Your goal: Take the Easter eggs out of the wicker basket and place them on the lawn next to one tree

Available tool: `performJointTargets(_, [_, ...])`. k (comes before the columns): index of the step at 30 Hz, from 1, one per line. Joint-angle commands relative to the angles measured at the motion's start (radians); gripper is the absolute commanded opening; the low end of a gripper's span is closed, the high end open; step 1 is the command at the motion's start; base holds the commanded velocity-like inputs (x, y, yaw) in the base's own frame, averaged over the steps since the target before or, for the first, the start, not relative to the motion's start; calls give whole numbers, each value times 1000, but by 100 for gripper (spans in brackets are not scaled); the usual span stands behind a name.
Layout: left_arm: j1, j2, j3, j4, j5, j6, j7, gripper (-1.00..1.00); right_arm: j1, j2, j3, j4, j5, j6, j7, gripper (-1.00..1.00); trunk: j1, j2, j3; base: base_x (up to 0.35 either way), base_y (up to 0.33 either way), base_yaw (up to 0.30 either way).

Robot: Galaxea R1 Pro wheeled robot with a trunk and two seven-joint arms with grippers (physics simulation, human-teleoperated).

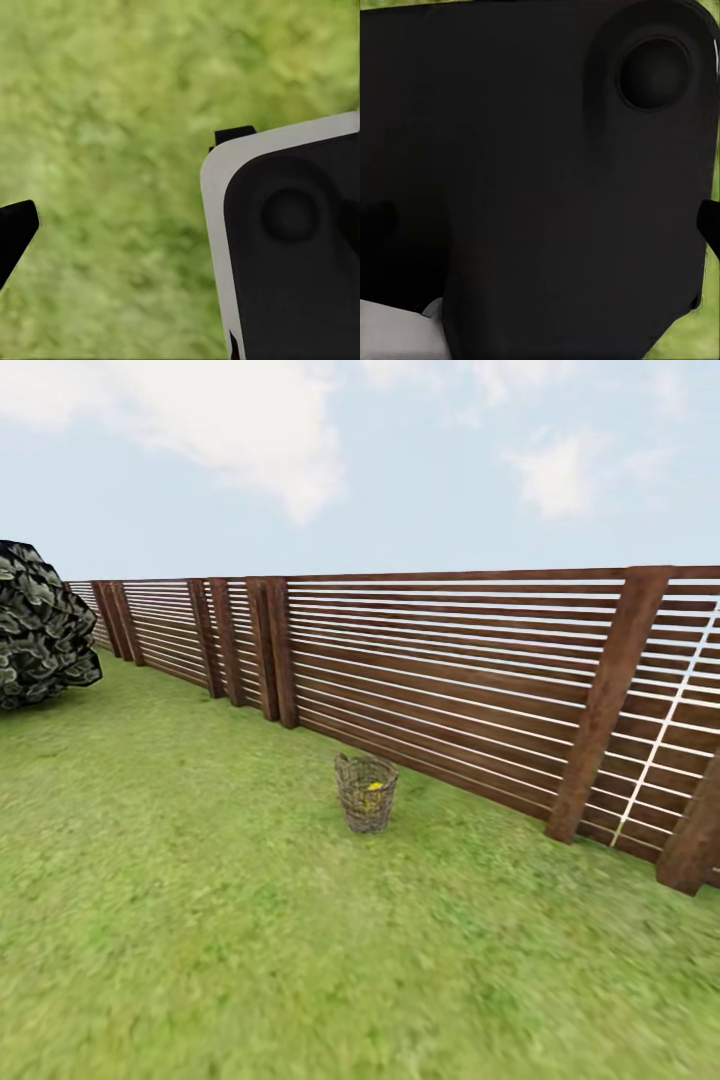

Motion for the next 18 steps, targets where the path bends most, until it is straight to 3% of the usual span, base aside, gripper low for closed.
performJointTargets(1, [-1, 0, -7, 0, -2, -3, 1, 100, 0, 0, -7, 0, 0, -4, 1, 100, 1, 0, -1, 302, 153, -2])
performJointTargets(18, [-1, 1, -7, 0, -2, -4, 1, 100, 0, 0, -7, 0, 0, -4, 1, 100, 1, 0, -1, 313, 127, 0])
